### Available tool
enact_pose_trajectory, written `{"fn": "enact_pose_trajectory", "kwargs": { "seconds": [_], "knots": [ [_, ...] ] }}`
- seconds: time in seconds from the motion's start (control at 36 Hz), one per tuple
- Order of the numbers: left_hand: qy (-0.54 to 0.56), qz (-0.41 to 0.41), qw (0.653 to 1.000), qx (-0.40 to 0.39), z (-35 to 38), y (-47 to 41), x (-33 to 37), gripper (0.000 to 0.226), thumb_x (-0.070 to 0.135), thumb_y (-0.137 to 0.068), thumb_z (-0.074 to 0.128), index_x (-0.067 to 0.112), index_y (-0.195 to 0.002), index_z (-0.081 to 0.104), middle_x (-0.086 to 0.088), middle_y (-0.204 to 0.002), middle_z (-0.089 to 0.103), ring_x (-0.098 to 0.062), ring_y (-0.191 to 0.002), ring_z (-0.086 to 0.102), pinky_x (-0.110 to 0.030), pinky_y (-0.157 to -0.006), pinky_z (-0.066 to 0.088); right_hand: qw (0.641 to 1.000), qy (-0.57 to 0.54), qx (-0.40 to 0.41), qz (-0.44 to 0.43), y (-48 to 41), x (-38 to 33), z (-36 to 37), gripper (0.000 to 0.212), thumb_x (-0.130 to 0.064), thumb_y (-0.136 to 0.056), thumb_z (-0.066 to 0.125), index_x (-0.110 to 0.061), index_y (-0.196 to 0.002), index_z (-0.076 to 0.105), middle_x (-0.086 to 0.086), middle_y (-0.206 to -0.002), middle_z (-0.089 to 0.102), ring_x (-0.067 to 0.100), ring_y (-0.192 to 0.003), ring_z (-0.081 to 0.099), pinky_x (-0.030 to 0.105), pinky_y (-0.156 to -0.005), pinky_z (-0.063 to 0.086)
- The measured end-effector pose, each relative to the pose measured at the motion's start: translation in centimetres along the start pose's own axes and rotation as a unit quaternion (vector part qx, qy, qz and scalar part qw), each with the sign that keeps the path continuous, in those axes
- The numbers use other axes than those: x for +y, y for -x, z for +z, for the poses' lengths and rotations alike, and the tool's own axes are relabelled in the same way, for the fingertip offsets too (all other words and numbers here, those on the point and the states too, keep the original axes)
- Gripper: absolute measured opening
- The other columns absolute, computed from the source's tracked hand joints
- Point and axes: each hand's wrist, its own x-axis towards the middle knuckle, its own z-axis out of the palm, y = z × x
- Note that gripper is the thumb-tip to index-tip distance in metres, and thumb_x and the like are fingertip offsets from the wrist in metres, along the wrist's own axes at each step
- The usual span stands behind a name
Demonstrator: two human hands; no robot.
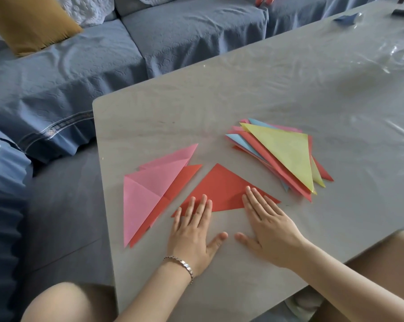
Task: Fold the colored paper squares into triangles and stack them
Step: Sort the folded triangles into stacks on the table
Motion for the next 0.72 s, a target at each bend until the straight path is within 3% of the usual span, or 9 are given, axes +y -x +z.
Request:
{"fn": "enact_pose_trajectory", "kwargs": {
  "seconds": [0.25, 0.39, 0.44, 0.5, 0.53, 0.56, 0.61, 0.67, 0.72],
  "knots": [
    [0.003, -0.055, 0.998, -0.027, -0.2, 1.7, -2.8, 0.076, 0.057, -0.095, 0.008, 0.001, -0.132, 0.042, -0.011, -0.139, 0.045, -0.024, -0.128, 0.043, -0.029, -0.107, 0.012, 0.999, -0.009, -0.007, 0.050, 1.2, 1.6, 0.9, 0.084, -0.066, -0.090, 0.017, 0.003, -0.134, 0.037, 0.016, -0.141, 0.038, 0.027, -0.128, 0.042, 0.030, -0.106, 0.011],
    [0.012, -0.057, 0.998, -0.016, -0.1, 1.7, -2.6, 0.075, 0.058, -0.095, 0.008, 0.001, -0.134, 0.037, -0.012, -0.140, 0.043, -0.025, -0.131, 0.038, -0.029, -0.107, 0.011, 0.996, -0.025, -0.034, 0.075, 1.9, 2.2, 0.6, 0.087, -0.065, -0.091, 0.012, 0.005, -0.133, 0.042, 0.019, -0.141, 0.037, 0.029, -0.129, 0.039, 0.029, -0.107, 0.007],
    [0.020, -0.060, 0.998, -0.014, -0.1, 1.7, -2.5, 0.074, 0.058, -0.094, 0.008, 0.001, -0.135, 0.032, -0.013, -0.141, 0.042, -0.021, -0.132, 0.030, -0.030, -0.108, 0.010, 0.997, -0.029, -0.030, 0.072, 2.0, 2.4, 0.1, 0.096, -0.071, -0.083, -0.006, 0.002, -0.143, 0.013, 0.019, -0.151, 0.009, 0.029, -0.139, 0.013, 0.026, -0.109, -0.006],
    [0.031, -0.066, 0.997, -0.020, -0.3, 1.6, -2.3, 0.073, 0.058, -0.094, 0.008, 0.001, -0.135, 0.031, -0.013, -0.140, 0.043, -0.020, -0.131, 0.028, -0.030, -0.108, 0.010, 0.996, -0.040, -0.050, 0.054, 2.5, 2.6, 0.0, 0.103, -0.076, -0.060, -0.032, -0.007, -0.136, -0.024, 0.008, -0.144, -0.030, 0.023, -0.135, -0.025, 0.024, -0.108, -0.025],
    [0.032, -0.068, 0.997, -0.020, -0.4, 1.7, -2.2, 0.073, 0.058, -0.094, 0.007, 0.001, -0.134, 0.031, -0.014, -0.139, 0.044, -0.020, -0.130, 0.028, -0.030, -0.108, 0.010, 0.996, -0.044, -0.052, 0.056, 2.6, 2.5, -0.2, 0.105, -0.076, -0.053, -0.036, -0.008, -0.132, -0.029, 0.006, -0.141, -0.035, 0.021, -0.132, -0.031, 0.025, -0.107, -0.026],
    [0.033, -0.068, 0.997, -0.020, -0.4, 1.7, -2.3, 0.073, 0.058, -0.094, 0.007, 0.001, -0.134, 0.032, -0.014, -0.138, 0.045, -0.019, -0.130, 0.029, -0.030, -0.107, 0.010, 0.996, -0.049, -0.048, 0.061, 2.6, 2.4, -0.6, 0.105, -0.077, -0.057, -0.031, -0.007, -0.135, -0.027, 0.007, -0.143, -0.032, 0.021, -0.133, -0.029, 0.026, -0.108, -0.021],
    [0.028, -0.063, 0.998, -0.011, -0.3, 1.6, -2.4, 0.074, 0.058, -0.094, 0.007, 0.001, -0.133, 0.034, -0.014, -0.137, 0.047, -0.020, -0.129, 0.031, -0.031, -0.107, 0.011, 0.994, -0.072, -0.002, 0.086, 2.2, 1.9, -1.4, 0.092, -0.070, -0.083, 0.007, -0.003, -0.147, 0.004, 0.010, -0.156, 0.000, 0.023, -0.144, -0.003, 0.027, -0.113, -0.002],
    [0.017, -0.057, 0.998, 0.000, -0.2, 1.5, -2.4, 0.077, 0.058, -0.094, 0.007, 0.000, -0.130, 0.043, -0.013, -0.134, 0.050, -0.023, -0.128, 0.040, -0.034, -0.106, 0.018, 0.986, -0.109, 0.065, 0.105, 1.5, 1.2, -2.6, 0.056, -0.042, -0.090, 0.047, -0.006, -0.134, 0.045, 0.010, -0.140, 0.043, 0.028, -0.135, 0.032, 0.034, -0.109, 0.024],
    [0.025, -0.050, 0.998, 0.020, -0.6, 1.3, -2.4, 0.077, 0.056, -0.094, 0.008, 0.003, -0.124, 0.055, -0.011, -0.131, 0.055, -0.023, -0.120, 0.053, -0.038, -0.101, 0.034, 0.979, -0.139, 0.113, 0.098, 0.4, 0.5, -3.6, 0.040, -0.029, -0.088, 0.057, -0.010, -0.123, 0.055, 0.008, -0.131, 0.050, 0.029, -0.127, 0.040, 0.038, -0.103, 0.032]
  ]
}}
